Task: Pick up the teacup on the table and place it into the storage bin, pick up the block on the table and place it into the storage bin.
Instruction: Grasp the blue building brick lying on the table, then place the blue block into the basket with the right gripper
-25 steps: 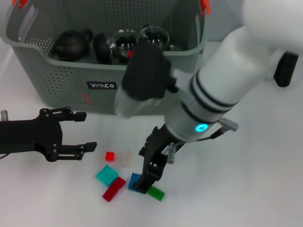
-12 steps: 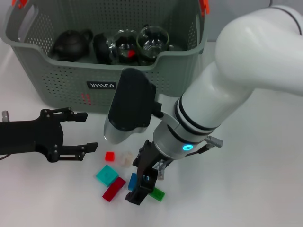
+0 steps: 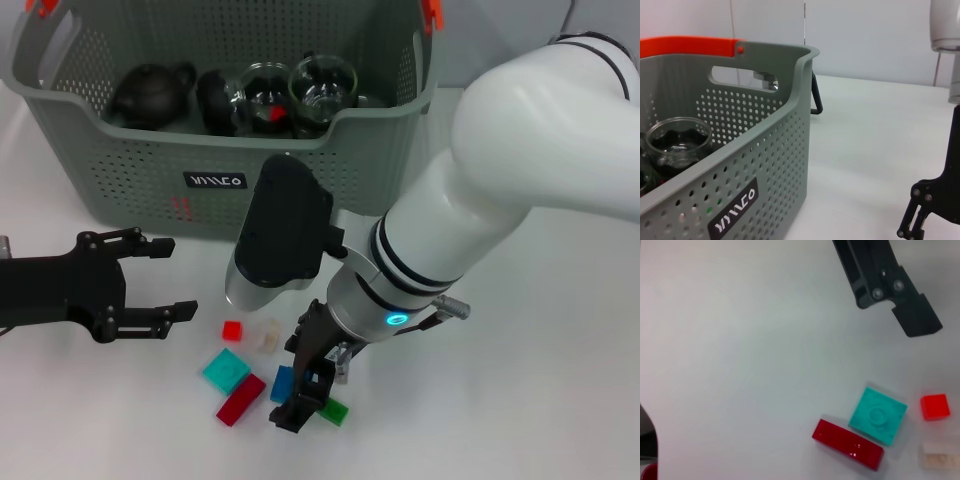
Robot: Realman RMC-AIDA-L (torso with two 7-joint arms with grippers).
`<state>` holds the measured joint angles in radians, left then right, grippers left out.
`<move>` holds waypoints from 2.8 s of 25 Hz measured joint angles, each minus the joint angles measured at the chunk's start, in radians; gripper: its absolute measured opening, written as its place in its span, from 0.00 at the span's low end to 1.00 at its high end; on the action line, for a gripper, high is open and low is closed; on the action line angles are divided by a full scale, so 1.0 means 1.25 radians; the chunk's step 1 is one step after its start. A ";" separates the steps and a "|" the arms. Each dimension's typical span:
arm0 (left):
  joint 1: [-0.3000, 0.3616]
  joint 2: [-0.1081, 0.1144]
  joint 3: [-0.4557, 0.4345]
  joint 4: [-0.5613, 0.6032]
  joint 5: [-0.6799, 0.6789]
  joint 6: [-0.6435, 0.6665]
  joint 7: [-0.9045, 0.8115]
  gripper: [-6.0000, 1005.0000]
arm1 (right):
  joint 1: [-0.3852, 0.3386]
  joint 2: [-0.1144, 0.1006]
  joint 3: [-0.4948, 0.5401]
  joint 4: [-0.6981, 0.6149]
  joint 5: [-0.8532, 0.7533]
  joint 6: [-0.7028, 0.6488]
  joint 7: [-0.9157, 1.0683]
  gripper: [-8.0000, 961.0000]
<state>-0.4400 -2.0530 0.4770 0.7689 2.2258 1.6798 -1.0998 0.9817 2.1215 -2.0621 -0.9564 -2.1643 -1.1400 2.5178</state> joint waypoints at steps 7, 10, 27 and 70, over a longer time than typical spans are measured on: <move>-0.001 0.000 0.000 -0.003 0.000 0.000 0.000 0.83 | 0.005 0.003 -0.018 0.026 0.003 0.020 -0.009 0.92; -0.002 -0.001 0.000 -0.005 0.000 0.000 0.001 0.83 | 0.003 0.003 -0.033 0.026 0.003 0.035 -0.011 0.91; -0.004 -0.001 0.000 -0.007 -0.005 0.000 0.001 0.83 | 0.001 0.002 -0.064 0.046 0.005 0.086 -0.021 0.69; 0.007 0.002 -0.033 0.001 0.000 0.009 0.001 0.83 | -0.109 -0.017 0.447 -0.519 -0.119 -0.320 0.016 0.48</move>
<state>-0.4318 -2.0509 0.4361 0.7701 2.2259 1.6916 -1.0983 0.8452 2.1007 -1.5039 -1.6046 -2.3125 -1.5394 2.5376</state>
